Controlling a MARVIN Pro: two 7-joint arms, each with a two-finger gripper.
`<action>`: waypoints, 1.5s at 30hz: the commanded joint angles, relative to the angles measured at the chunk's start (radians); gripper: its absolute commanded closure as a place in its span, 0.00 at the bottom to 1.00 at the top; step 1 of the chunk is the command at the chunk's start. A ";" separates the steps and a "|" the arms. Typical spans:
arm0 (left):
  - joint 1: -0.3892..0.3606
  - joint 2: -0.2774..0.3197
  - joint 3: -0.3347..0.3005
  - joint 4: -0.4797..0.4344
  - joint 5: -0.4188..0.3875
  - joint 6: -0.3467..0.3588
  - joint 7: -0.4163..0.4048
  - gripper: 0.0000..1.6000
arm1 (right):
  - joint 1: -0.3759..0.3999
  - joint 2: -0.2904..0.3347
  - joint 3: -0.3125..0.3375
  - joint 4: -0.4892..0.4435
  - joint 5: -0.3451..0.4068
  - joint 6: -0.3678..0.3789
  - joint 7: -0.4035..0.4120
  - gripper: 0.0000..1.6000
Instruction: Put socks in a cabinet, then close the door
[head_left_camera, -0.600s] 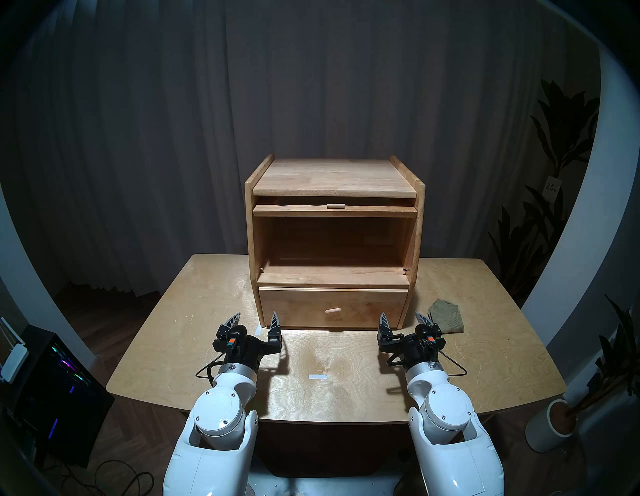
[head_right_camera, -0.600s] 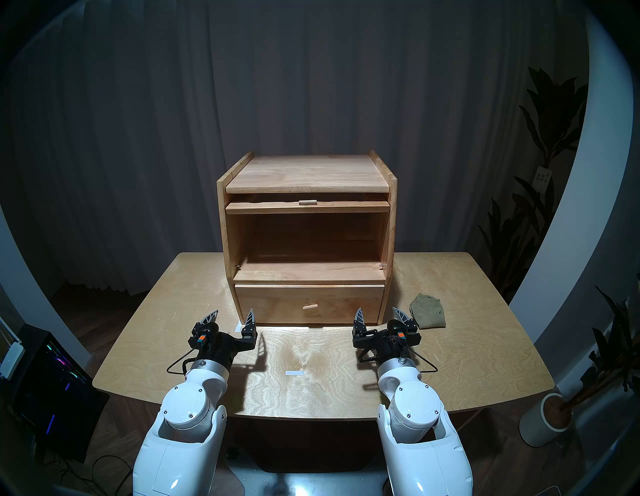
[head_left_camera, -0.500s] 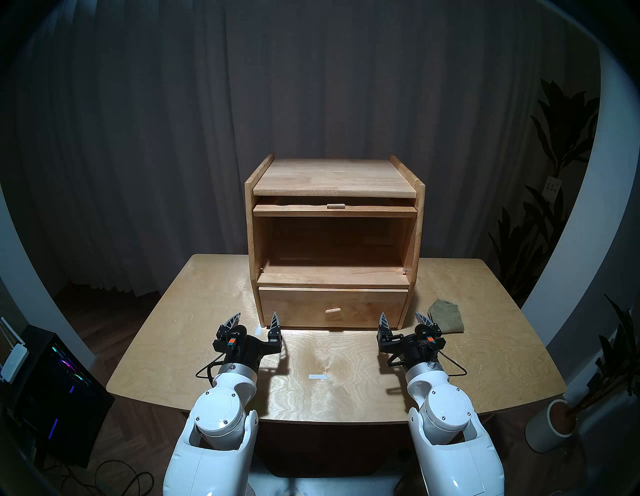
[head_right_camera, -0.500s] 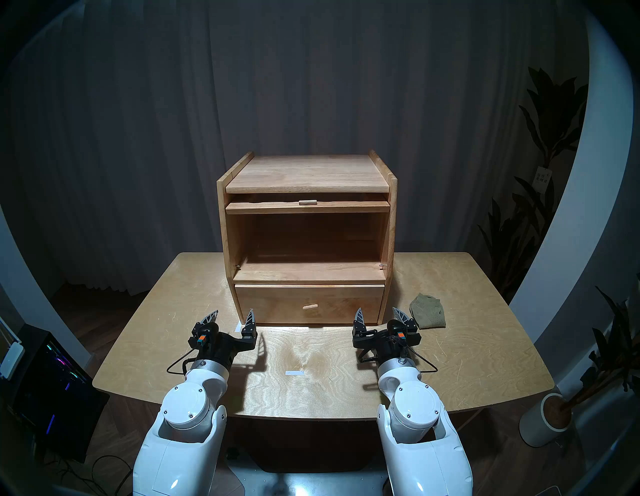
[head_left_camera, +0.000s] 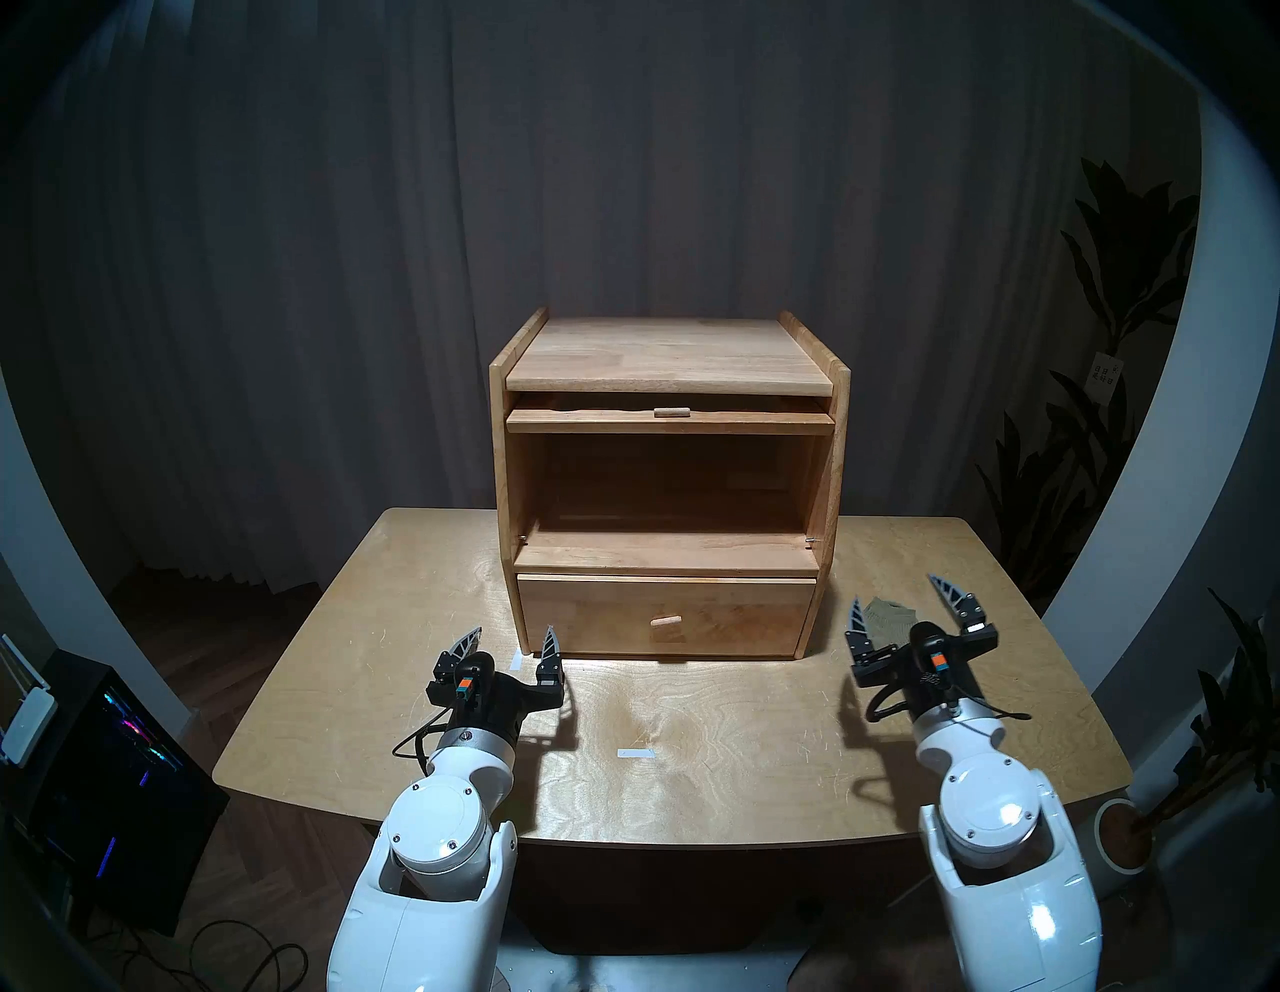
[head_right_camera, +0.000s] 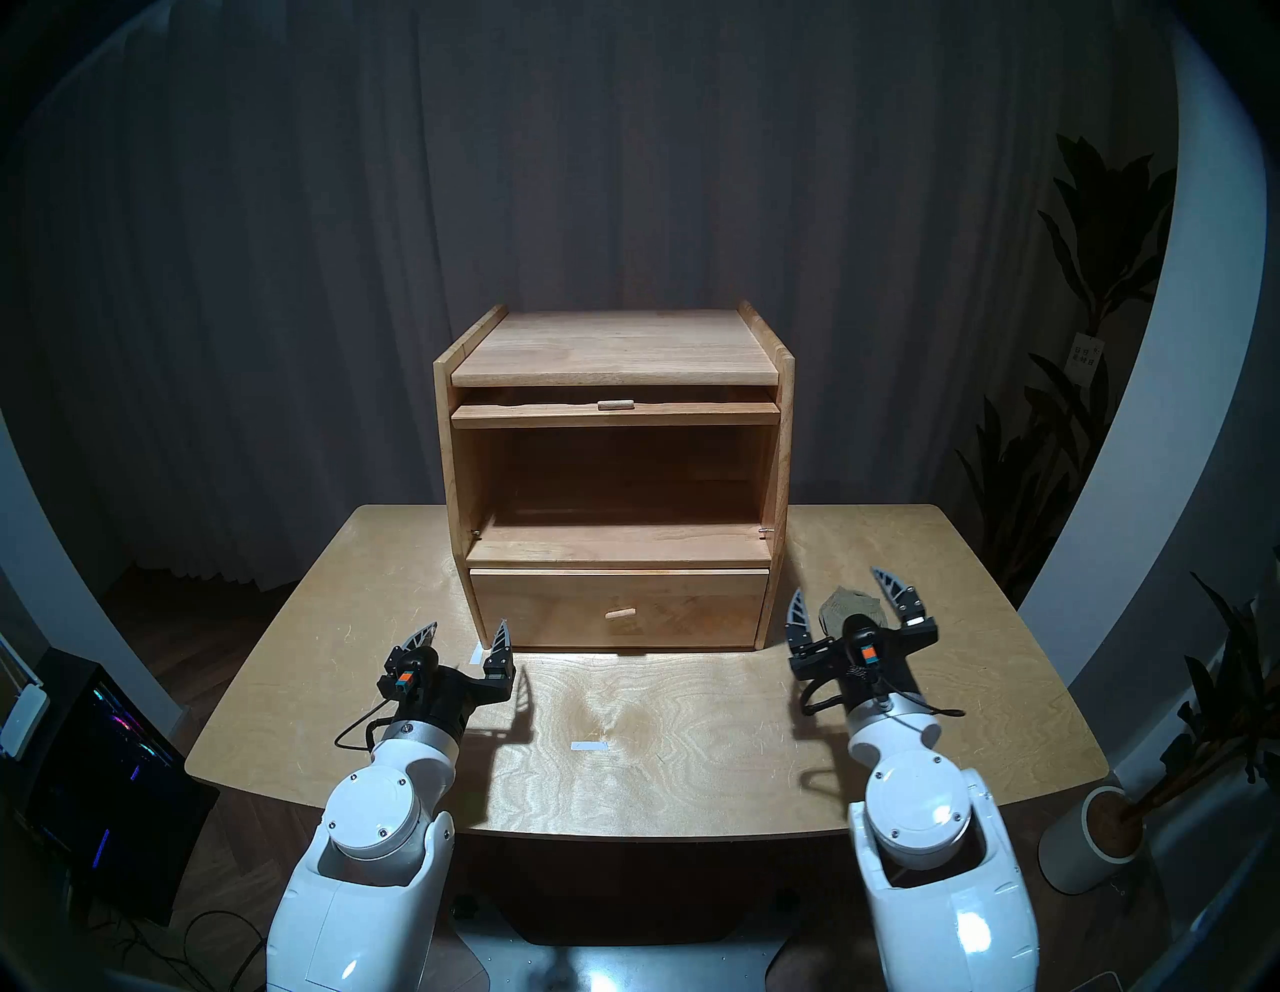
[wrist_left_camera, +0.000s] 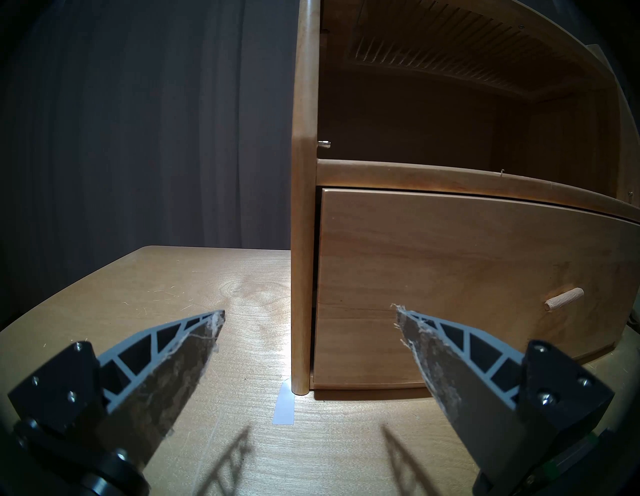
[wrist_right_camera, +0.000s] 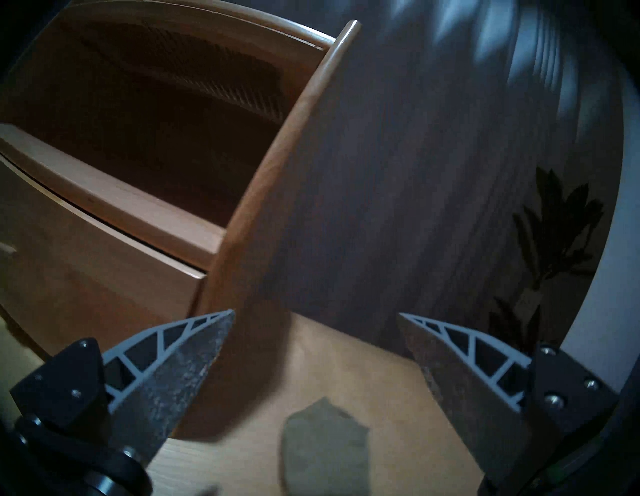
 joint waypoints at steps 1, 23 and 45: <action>-0.009 0.000 -0.001 -0.016 0.000 -0.005 0.000 0.00 | -0.083 0.115 0.096 -0.039 -0.181 0.005 0.118 0.00; -0.008 0.000 -0.002 -0.018 0.000 -0.006 0.000 0.00 | 0.046 0.355 0.158 0.097 -0.581 -0.095 0.552 0.00; -0.007 0.000 -0.002 -0.019 0.001 -0.006 0.000 0.00 | 0.284 0.427 -0.075 0.419 -0.567 -0.089 0.402 0.00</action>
